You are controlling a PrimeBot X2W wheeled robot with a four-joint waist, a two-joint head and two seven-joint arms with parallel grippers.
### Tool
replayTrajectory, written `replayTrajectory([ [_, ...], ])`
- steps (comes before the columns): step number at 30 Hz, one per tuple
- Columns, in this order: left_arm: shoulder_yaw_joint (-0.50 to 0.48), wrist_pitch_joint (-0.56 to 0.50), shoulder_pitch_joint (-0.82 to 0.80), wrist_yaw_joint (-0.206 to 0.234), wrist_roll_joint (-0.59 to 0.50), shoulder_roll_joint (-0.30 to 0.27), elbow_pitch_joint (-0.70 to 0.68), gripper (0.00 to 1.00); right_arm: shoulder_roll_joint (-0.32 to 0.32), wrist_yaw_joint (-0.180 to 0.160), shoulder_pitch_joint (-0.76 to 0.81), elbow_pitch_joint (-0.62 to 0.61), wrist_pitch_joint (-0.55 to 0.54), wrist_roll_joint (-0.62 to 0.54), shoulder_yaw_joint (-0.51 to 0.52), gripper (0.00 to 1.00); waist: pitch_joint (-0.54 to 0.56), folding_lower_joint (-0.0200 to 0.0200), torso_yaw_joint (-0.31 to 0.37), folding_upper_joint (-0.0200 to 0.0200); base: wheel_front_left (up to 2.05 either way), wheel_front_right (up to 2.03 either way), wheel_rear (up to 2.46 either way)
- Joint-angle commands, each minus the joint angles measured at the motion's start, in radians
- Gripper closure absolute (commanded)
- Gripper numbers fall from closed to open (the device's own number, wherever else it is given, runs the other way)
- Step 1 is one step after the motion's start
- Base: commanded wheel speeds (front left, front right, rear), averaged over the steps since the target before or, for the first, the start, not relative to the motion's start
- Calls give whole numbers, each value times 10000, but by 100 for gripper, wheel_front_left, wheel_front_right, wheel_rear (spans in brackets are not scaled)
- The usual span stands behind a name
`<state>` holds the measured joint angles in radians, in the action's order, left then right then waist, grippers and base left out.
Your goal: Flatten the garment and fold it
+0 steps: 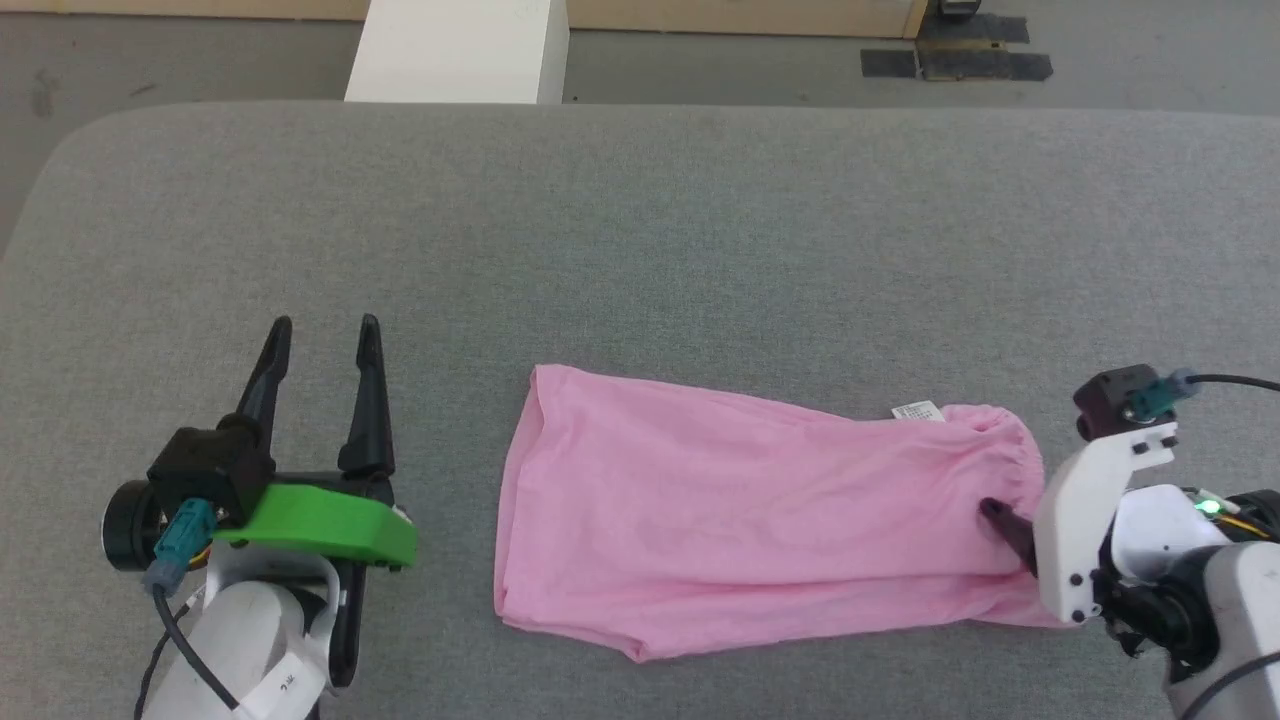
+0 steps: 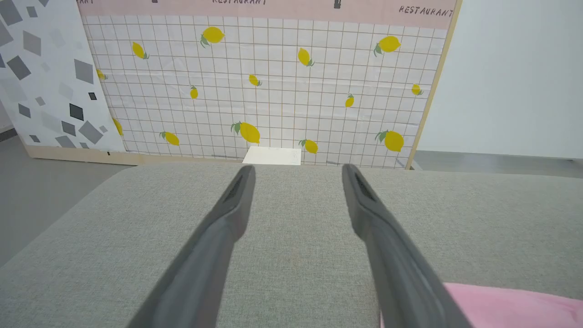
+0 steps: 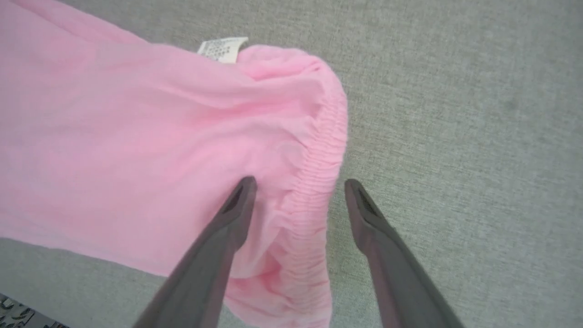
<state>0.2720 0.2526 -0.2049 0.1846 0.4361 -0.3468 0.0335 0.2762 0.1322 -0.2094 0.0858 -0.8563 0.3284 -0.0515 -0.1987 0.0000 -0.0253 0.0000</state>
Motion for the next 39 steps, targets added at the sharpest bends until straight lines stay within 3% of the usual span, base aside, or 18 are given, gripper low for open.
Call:
replayTrajectory([
  [1,-127,84,-107,-83,-195,121,-31,0,-23,-15,-187,278,74,-97,-141,0,-83,0,-22,0,0,0,0],
  [8,-621,89,151,-447,-795,604,-133,0,71,-15,-438,1543,61,-45,-915,0,-153,0,-46,0,0,0,0],
  [9,-700,89,192,-506,-862,676,-113,0,88,-15,-448,1709,-14,49,-1016,6,-141,0,-44,0,0,0,0],
  [10,-760,89,224,-556,-907,729,-89,0,89,-15,-468,1798,-36,160,-1078,65,-131,0,-38,0,0,0,0],
  [11,-841,89,258,-613,-972,788,-75,0,97,-15,-504,1871,18,280,-1098,100,-114,0,-25,0,0,0,0],
  [16,-1133,90,388,-876,-1194,1034,19,0,597,-15,-646,2121,263,580,-747,100,-37,0,25,0,0,0,0],
  [23,-1445,90,444,-1220,-1410,1293,185,0,2042,-15,-962,2906,408,230,525,100,-58,0,107,0,0,0,0],
  [29,-1615,91,458,-1424,-1597,1504,312,0,2455,-15,-1217,3291,397,-244,890,100,-40,0,169,0,0,0,0],
  [33,-1715,91,523,-1553,-1688,1615,403,0,2787,-15,-1083,2451,-380,-106,270,100,71,0,192,0,0,0,0],
  [39,-1877,91,645,-1662,-1827,1763,431,0,3111,-15,-371,-669,-2054,817,-511,100,254,0,207,0,0,0,0],
])
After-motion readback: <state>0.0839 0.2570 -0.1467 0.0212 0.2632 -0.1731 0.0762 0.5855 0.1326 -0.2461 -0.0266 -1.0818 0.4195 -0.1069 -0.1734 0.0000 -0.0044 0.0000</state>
